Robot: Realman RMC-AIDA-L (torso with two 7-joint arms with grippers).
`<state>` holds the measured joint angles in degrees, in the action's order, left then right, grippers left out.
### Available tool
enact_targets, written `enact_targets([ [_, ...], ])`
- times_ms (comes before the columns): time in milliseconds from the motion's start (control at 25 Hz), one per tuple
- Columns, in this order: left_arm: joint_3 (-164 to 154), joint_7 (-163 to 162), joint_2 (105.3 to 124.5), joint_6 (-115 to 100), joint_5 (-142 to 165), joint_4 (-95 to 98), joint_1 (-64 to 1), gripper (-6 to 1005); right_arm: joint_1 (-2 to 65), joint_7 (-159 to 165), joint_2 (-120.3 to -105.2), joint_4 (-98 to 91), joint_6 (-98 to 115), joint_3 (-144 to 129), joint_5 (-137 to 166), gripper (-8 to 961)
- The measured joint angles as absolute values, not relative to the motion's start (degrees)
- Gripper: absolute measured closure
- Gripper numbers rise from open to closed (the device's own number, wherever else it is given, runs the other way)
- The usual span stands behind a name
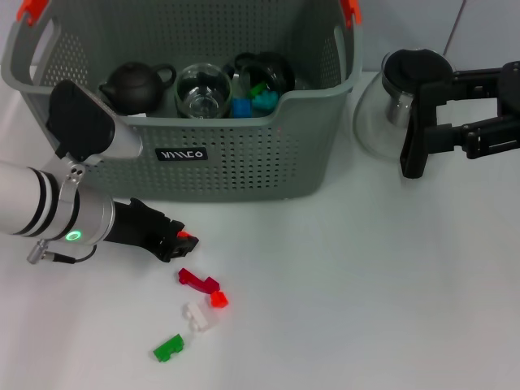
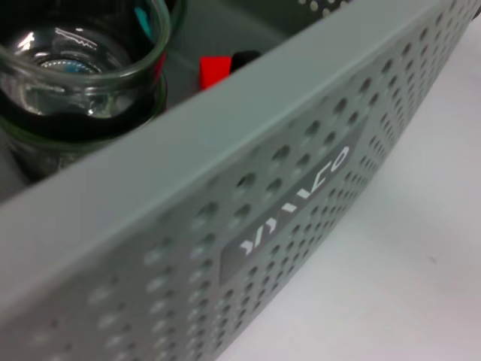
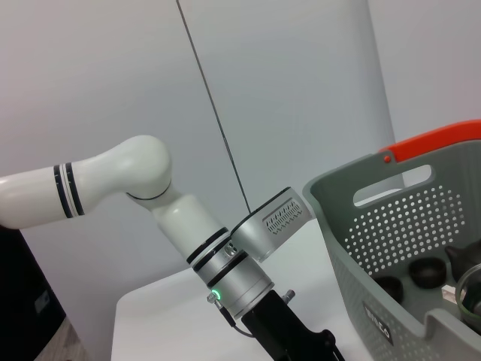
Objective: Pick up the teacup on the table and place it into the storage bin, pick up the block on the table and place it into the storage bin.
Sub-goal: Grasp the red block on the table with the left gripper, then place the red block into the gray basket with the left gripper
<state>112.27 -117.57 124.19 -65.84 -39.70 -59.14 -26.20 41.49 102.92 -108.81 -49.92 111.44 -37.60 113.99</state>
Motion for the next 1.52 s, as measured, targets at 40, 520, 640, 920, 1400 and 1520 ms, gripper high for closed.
enact_targets([
  [40, 112.27, -117.58, 124.17, -65.96, -39.69, -59.13, -26.21, 630, 41.49, 102.92, -108.81, -49.92, 111.46, -37.55, 113.99, 29],
  [520, 112.31, -117.83, 124.24, -68.09, -39.69, -60.79, -25.94, 804, 41.38, 102.82, -108.81, -49.92, 111.83, -37.14, 114.0, 28],
  [640, 113.3, -118.2, 124.25, -73.48, -40.41, -65.72, -25.1, 797, 41.31, 102.83, -108.81, -49.92, 111.94, -36.98, 114.0, 28],
  [920, 124.16, -118.05, 124.13, -93.76, -45.75, -75.41, -26.15, 783, 41.3, 102.83, -108.81, -49.92, 112.33, -36.76, 113.94, 28],
  [1400, 143.91, -121.99, 119.46, -100.57, -55.19, -78.58, -35.21, 757, 41.3, 102.38, -109.31, -49.81, 113.62, -38.55, 113.64, 28],
  [1520, 144.09, -121.89, 118.43, -97.32, -55.08, -75.79, -37.06, 751, 41.27, 102.37, -109.4, -49.24, 113.64, -41.09, 113.63, 28],
])
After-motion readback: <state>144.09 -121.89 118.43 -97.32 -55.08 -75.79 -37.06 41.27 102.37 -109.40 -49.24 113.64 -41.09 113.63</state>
